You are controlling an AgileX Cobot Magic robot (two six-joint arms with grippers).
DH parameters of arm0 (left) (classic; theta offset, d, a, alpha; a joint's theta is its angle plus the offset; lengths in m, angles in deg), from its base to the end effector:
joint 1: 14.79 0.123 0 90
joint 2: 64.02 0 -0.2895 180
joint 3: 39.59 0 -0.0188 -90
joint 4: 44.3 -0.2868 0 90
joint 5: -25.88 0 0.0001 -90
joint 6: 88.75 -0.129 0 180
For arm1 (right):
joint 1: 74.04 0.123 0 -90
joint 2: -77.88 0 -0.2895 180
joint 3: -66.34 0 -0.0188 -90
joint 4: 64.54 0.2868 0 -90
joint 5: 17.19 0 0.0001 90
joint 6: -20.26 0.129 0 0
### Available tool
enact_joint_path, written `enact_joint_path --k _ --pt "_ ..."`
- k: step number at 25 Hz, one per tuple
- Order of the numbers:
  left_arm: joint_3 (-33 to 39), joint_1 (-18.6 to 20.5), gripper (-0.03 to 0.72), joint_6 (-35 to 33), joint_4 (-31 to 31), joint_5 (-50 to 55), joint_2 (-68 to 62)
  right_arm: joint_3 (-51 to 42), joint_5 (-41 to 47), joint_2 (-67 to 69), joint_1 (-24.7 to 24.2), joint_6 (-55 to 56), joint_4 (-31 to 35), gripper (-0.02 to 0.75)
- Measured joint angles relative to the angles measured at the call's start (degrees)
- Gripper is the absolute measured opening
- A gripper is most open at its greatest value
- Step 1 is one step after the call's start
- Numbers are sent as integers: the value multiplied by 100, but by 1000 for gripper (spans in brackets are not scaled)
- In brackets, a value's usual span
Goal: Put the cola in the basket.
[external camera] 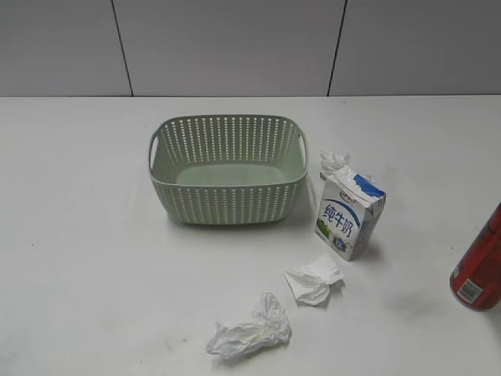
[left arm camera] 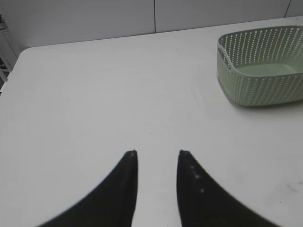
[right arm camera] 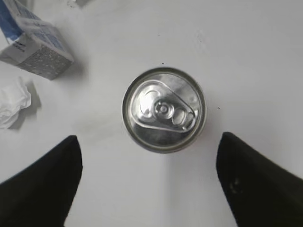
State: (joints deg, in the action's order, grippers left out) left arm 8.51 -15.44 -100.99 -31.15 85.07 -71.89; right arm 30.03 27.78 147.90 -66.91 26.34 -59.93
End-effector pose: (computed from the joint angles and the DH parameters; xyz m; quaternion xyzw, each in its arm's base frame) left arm 0.0552 -0.0258 0.2862 0.0973 0.8329 -0.0601 0.5414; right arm 0.2407 0.0375 0.2196 0.0117 0.9682 0.0628 0.2420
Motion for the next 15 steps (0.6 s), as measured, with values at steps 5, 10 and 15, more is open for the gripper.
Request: enact_joint_path --k 5,10,15 --pt "0 0 228 0 0 0 0 209 -37 786 0 0 -243 675" --pt "0 0 228 0 0 0 0 295 -128 1357 0 0 -270 673" --pt "0 0 228 0 0 0 0 372 -188 1736 0 0 -270 663"
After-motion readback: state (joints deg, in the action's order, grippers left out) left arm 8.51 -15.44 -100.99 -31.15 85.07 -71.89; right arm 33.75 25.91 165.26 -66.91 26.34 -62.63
